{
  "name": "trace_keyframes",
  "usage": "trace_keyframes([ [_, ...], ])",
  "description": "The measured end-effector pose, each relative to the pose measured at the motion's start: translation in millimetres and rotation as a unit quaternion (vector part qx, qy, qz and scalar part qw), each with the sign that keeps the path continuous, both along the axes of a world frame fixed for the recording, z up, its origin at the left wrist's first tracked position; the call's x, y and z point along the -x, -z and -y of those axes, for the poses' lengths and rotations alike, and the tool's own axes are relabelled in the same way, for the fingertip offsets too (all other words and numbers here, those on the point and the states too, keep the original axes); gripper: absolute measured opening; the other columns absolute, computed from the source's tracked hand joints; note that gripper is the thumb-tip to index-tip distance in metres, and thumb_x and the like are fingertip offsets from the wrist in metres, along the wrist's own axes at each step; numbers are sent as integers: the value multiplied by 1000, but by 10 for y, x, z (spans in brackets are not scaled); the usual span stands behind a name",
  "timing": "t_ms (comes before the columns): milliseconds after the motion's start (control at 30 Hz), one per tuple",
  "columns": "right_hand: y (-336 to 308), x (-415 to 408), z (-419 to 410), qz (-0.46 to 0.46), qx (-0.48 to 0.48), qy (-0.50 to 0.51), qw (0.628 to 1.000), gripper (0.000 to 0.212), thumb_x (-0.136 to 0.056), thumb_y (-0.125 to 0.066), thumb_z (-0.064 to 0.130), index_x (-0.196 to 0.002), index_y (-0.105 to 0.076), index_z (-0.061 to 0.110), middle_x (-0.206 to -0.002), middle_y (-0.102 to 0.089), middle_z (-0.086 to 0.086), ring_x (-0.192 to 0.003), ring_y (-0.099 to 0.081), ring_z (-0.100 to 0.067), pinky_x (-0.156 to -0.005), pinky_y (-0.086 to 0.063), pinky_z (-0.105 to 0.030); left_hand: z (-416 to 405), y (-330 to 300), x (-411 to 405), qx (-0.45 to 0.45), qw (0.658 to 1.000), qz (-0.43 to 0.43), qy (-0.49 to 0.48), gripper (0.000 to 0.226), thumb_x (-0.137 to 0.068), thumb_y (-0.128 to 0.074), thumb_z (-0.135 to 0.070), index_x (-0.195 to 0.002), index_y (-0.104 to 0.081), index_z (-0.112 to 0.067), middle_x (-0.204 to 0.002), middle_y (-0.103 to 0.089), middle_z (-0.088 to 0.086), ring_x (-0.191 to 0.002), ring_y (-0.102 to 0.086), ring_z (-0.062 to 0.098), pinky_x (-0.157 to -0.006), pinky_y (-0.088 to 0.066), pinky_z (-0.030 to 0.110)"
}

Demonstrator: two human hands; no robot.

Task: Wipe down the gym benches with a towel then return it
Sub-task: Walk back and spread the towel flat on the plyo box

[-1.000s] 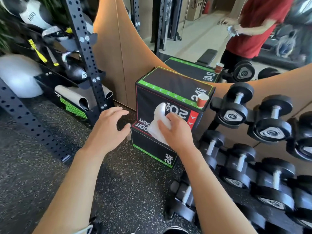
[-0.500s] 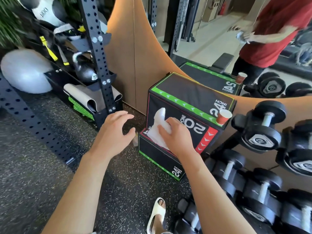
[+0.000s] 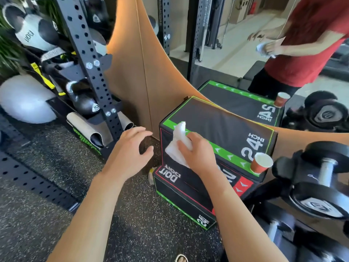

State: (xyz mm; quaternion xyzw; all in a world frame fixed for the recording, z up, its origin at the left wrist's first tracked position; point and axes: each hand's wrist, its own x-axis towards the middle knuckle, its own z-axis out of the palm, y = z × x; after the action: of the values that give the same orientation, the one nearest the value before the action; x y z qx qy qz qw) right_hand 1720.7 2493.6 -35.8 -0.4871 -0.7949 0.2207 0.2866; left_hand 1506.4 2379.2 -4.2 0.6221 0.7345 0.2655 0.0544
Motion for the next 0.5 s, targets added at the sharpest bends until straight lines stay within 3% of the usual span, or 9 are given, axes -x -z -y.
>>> trace_keyframes([
  [200,88,25,-490,-15,7,25,1000,39,-86,-42,60,-71,-40,25,-70,-49,6,-63,-49,-15,-60,-46,-40,-587,28,62,16,1000,-7,19,43,-98,-59,-43,-139,-55,-35,-147,-45,-18,-142,-32,6,-116,-35,35],
  [400,305,96,-1047,3,34,82,996,38,-83,-30,58,-70,-38,24,-69,-44,9,-65,-45,-18,-60,-37,-32,-1386,147,194,35,997,-1,74,42,-96,-59,-43,-138,-55,-36,-147,-43,-19,-139,-31,3,-113,-34,33],
  [500,361,116,-1302,5,60,90,994,21,-94,-49,53,-90,-49,33,-84,-54,11,-75,-48,-14,-69,-38,-25,-1806,165,288,36,992,2,124,43,-96,-61,-41,-138,-56,-34,-146,-45,-18,-138,-34,4,-115,-33,31],
])
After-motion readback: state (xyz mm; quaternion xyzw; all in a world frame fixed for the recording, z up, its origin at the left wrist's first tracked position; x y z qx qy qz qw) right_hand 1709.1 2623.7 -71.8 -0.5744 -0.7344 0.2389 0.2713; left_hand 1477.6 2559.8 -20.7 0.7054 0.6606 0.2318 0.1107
